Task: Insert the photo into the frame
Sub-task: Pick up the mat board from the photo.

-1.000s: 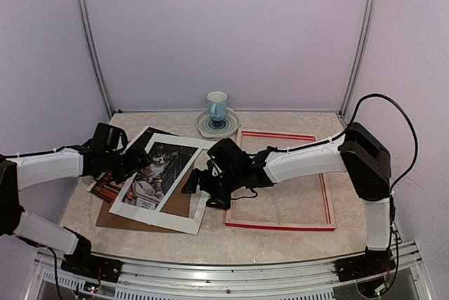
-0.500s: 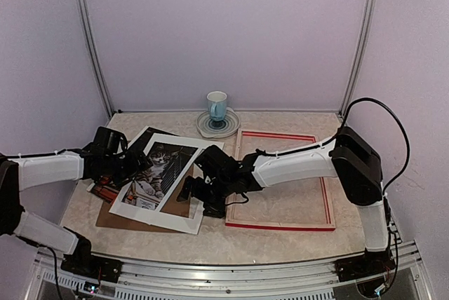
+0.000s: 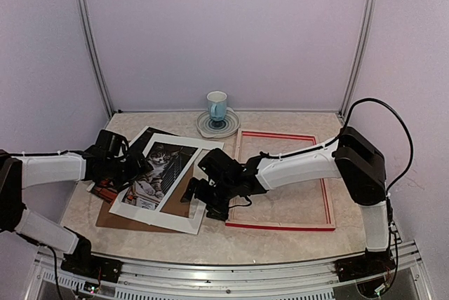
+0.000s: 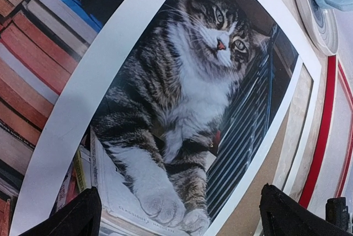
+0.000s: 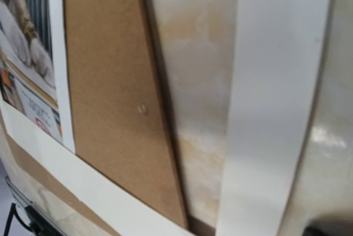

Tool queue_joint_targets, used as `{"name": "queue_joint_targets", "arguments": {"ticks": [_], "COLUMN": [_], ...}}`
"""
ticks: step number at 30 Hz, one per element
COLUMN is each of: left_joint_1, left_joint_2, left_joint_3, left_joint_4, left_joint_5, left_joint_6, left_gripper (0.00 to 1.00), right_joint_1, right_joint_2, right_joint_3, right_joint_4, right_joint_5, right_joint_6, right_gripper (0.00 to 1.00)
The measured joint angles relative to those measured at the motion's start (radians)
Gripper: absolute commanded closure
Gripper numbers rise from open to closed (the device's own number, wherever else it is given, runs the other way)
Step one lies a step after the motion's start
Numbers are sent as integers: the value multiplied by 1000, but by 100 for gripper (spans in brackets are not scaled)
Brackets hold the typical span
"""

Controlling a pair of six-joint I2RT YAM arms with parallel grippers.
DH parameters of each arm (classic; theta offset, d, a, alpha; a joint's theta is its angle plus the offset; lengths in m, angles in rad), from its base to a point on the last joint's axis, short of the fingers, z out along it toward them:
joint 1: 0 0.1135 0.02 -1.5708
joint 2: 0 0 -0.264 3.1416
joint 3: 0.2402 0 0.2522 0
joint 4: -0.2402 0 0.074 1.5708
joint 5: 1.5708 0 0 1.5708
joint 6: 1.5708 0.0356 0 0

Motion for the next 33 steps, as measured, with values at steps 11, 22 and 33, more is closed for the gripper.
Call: {"name": "queue_joint_targets", "arguments": {"ticks": [11, 22, 33], "left_joint_1": [-14, -16, -13], "left_joint_2": [48, 16, 23], "left_joint_3": [-30, -19, 47], "left_joint_4": [5, -31, -66], "left_joint_5": [6, -65, -159], "left_joint_6": [-8, -16, -7], "left_gripper": [1, 1, 1], "right_joint_1": [0, 0, 0], "right_joint_2": [0, 0, -6], "right_joint_3": [-32, -50, -72], "right_joint_4": [84, 130, 167], "right_joint_5": [0, -2, -4], "right_joint_6": [22, 28, 28], "right_gripper": [1, 1, 1]}}
